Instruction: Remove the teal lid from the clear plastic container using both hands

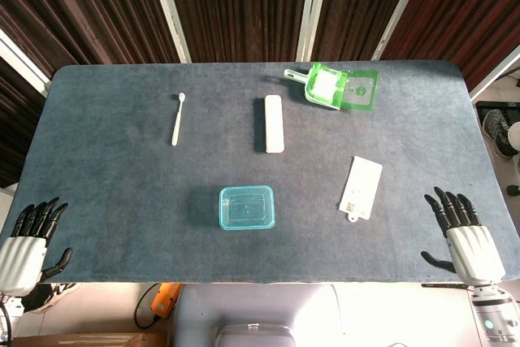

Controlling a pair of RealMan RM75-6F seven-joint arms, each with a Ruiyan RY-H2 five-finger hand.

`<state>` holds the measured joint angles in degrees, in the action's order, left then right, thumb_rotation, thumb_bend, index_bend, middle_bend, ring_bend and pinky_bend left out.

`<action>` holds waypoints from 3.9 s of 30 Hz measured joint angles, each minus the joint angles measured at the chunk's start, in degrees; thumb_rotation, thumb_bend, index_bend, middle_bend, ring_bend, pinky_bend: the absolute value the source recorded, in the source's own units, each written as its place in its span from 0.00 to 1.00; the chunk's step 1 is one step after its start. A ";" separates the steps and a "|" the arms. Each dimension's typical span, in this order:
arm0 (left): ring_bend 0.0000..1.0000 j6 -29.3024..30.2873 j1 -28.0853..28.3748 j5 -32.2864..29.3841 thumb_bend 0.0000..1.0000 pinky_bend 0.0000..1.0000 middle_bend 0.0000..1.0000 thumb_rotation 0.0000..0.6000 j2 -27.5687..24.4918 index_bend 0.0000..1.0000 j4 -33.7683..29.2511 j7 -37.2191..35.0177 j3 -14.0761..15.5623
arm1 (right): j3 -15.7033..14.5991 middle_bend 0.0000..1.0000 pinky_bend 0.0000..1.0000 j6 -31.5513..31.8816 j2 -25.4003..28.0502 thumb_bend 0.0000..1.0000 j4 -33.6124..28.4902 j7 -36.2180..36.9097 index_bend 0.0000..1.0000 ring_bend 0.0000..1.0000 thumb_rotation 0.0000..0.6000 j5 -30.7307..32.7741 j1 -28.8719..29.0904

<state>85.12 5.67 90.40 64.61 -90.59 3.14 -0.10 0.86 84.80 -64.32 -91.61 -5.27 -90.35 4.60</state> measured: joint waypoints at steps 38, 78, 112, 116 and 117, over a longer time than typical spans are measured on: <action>0.00 -25.83 26.79 -3.54 0.27 0.00 0.00 1.00 35.41 0.00 9.46 0.22 -8.86 | -0.32 0.00 0.00 -7.65 3.71 0.19 -0.96 3.43 0.00 0.00 1.00 -0.73 5.09; 0.00 -33.43 36.18 -17.50 0.26 0.01 0.04 1.00 40.85 0.00 17.93 6.56 -12.24 | -0.38 0.00 0.00 -7.58 4.51 0.19 1.68 7.35 0.00 0.00 1.00 0.62 5.21; 0.44 -29.16 36.69 -16.88 0.28 0.46 0.64 1.00 41.83 0.00 16.30 9.53 -9.16 | 0.21 0.00 0.00 -22.41 -10.97 0.22 8.50 8.34 0.34 0.00 1.00 -8.65 22.46; 0.45 -30.17 36.63 -16.53 0.28 0.47 0.65 1.00 41.72 0.00 15.96 8.98 -8.46 | -0.09 0.00 0.00 -21.51 -16.77 0.26 14.38 13.93 0.43 0.00 1.00 -11.69 25.32; 0.45 -30.29 36.64 -16.49 0.28 0.47 0.65 1.00 41.78 0.00 15.92 8.89 -8.36 | -0.18 0.00 0.00 -21.02 -17.97 0.27 15.48 14.63 0.45 0.00 1.00 -12.41 25.88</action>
<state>54.83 42.31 73.91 106.39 -74.67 12.03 -8.46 0.68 63.78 -82.29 -76.14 9.36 -102.76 30.48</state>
